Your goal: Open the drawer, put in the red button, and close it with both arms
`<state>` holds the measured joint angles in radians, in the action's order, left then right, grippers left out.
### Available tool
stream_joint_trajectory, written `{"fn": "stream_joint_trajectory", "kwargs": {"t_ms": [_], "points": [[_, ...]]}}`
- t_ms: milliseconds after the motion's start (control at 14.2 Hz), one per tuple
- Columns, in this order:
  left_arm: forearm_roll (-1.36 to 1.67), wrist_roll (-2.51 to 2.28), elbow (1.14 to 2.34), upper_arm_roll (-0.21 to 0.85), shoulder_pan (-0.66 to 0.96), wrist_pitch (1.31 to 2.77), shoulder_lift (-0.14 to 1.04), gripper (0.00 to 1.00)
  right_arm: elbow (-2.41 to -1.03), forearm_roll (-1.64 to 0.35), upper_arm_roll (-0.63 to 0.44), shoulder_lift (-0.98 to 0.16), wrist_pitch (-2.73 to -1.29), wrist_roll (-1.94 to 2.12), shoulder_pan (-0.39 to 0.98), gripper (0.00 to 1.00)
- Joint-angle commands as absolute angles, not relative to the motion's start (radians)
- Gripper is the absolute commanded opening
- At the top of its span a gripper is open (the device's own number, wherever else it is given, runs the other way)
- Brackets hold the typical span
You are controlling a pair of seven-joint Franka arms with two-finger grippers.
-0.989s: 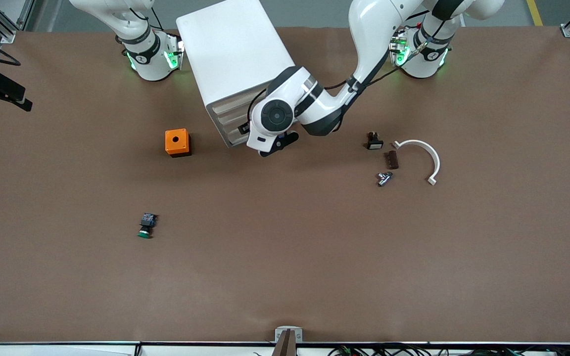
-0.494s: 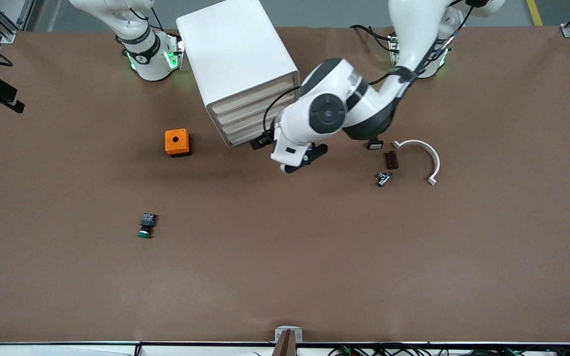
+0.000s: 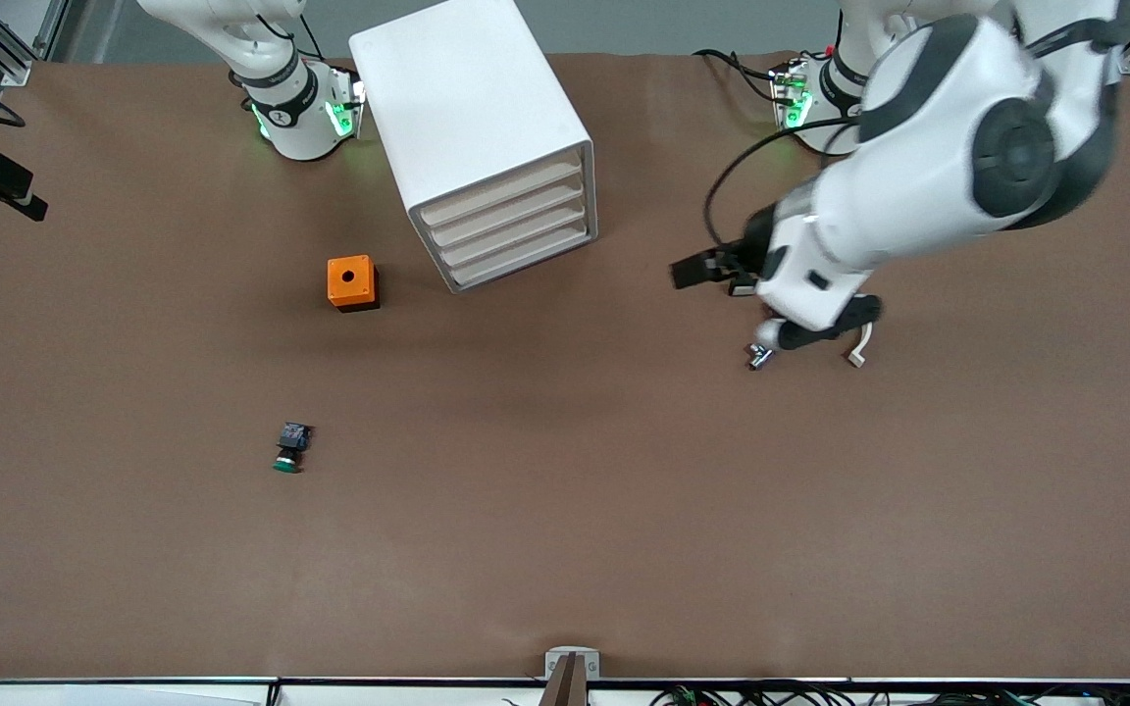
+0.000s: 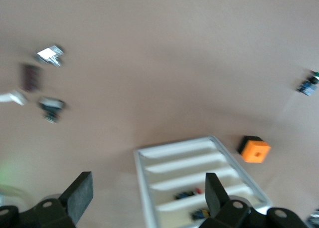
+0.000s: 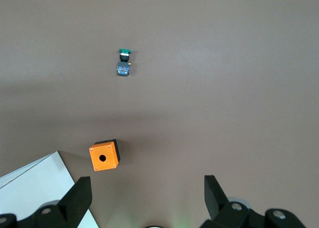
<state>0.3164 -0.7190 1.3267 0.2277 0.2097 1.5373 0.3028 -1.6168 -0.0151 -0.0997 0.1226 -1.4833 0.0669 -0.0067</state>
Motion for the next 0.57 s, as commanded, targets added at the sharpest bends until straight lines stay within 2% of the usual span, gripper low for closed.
{"fn": "stream_joint_trajectory", "kwargs": {"t_ms": [0,353,494], "points": [[0.218,-0.612,1.359,0.233,0.17,1.49,0.262,0.99,-1.644,0.008,-0.098,0.15,-1.5,0.08,-0.006,1.0],[0.06,-0.464,1.385,0.241,0.103,1.462,0.252,0.99,-1.66,0.006,-0.101,0.164,-1.5,0.078,-0.009,1.0],[0.057,-0.356,1.436,0.207,0.1,1.46,0.212,0.99,-1.661,0.002,-0.101,0.166,-1.494,0.077,-0.009,1.0]]}}
